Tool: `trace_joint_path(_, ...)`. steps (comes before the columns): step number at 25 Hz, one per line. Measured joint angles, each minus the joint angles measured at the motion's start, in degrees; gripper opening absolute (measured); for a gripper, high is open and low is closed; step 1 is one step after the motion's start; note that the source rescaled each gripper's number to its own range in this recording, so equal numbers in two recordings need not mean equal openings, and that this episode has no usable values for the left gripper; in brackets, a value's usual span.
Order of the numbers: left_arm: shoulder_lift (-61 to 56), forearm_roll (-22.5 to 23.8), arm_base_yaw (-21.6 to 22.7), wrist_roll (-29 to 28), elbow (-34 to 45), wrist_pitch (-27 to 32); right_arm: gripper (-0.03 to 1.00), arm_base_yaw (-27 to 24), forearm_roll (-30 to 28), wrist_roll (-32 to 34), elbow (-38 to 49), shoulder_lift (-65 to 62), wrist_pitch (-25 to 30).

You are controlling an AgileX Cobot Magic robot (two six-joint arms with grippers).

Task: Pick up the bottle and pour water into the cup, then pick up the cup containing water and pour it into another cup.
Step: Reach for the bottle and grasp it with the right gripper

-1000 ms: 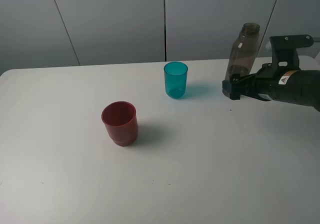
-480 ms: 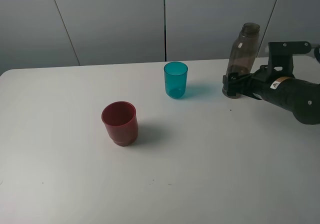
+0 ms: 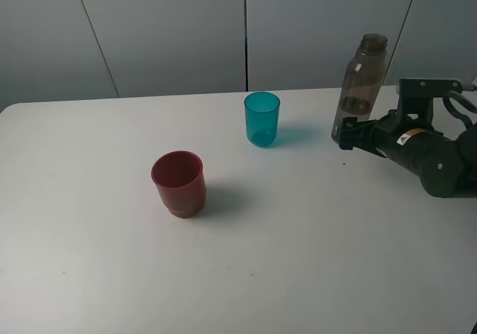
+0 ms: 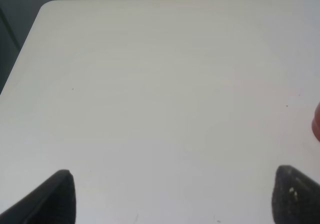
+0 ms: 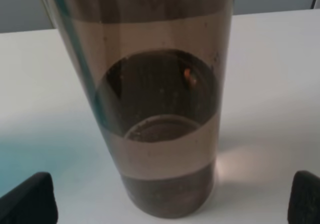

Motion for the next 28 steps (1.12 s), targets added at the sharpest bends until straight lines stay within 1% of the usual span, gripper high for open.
trace_joint_path(10, 0.00, 0.00, 0.00, -0.09, 0.00, 0.00, 1.00, 0.00, -1.09, -2.45, -4.21, 2.41, -0.16)
trace_joint_path(14, 0.00, 0.00, 0.00, -0.09, 0.00, 0.00, 1.00, 0.00, -1.93, -2.56, -6.12, 4.06, -0.16)
trace_joint_path(28, 0.00, 0.00, 0.00, 0.04, 0.00, 0.00, 1.00, 0.00, -1.50, -3.03, -12.25, 7.94, -0.15)
